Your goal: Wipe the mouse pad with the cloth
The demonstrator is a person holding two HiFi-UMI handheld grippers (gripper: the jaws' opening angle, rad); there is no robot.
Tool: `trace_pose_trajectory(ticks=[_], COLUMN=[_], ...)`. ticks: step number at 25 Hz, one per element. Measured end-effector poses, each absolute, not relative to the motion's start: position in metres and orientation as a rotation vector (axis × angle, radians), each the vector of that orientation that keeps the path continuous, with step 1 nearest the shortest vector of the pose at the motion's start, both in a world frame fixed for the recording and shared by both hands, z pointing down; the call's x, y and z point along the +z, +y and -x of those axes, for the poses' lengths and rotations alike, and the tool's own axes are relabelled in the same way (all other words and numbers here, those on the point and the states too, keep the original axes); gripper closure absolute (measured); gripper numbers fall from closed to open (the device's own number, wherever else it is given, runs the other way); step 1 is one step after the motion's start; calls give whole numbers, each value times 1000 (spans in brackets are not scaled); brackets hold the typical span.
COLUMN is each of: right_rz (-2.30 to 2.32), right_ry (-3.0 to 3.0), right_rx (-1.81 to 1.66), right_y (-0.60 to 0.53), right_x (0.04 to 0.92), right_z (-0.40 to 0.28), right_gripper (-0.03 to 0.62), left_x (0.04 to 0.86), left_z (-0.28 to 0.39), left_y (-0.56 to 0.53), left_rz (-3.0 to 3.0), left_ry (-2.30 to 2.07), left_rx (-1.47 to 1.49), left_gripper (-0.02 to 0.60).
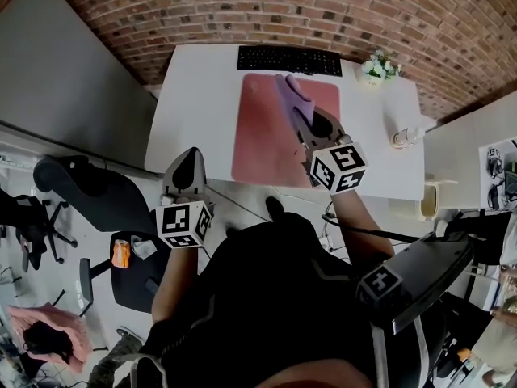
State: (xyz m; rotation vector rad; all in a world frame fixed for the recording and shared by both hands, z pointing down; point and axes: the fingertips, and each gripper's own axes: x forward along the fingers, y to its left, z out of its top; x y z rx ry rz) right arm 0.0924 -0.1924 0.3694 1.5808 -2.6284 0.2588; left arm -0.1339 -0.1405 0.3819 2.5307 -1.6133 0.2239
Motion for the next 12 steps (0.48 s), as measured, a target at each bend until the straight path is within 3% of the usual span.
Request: trace_pose_trajectory(ticks=[12], right_rz=[-1579], right_ry=[-2631], right_rx=[254], right_y=[-201], right_x=[366], right_z=[-98], right_gripper=[536], left_x=[377], left_z=[133], left_y=[-143], left_rz=[-2510], left_ry=[-1634], left_rx=[218], left_gripper=[580])
